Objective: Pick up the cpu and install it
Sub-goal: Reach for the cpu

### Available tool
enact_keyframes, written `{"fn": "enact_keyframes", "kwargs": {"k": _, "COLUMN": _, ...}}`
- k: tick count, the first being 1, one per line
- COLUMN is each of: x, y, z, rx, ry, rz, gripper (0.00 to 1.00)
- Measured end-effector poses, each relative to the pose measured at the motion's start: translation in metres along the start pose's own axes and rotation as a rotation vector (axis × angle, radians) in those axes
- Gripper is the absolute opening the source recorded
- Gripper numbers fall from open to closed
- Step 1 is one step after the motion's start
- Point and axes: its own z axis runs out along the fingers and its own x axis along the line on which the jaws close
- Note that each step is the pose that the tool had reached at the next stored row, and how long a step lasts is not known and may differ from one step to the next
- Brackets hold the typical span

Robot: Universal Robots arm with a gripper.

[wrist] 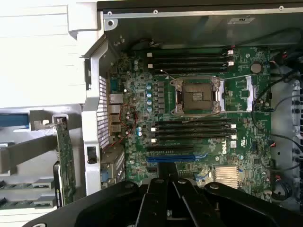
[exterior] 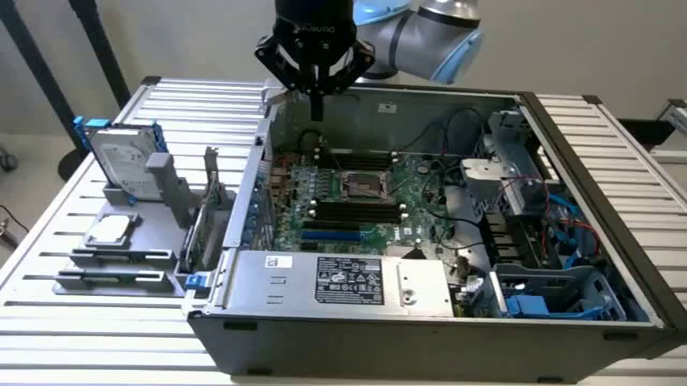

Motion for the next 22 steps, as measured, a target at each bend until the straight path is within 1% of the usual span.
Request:
{"fn": "enact_keyframes", "kwargs": {"k": 12, "x": 0.0, "y": 0.0, "z": 0.0, "rx": 0.0004, "ry": 0.0, "rz": 0.0, "gripper": 0.11}}
{"fn": "enact_keyframes", "kwargs": {"k": 14, "x": 0.001, "y": 0.0, "z": -0.0001, "rx": 0.0006, "ry": 0.0005, "rz": 0.0, "gripper": 0.11}}
{"fn": "enact_keyframes", "kwargs": {"k": 22, "x": 0.037, "y": -0.0026, "z": -0.0002, "rx": 0.0007, "ry": 0.0048, "rz": 0.0, "gripper": 0.11}}
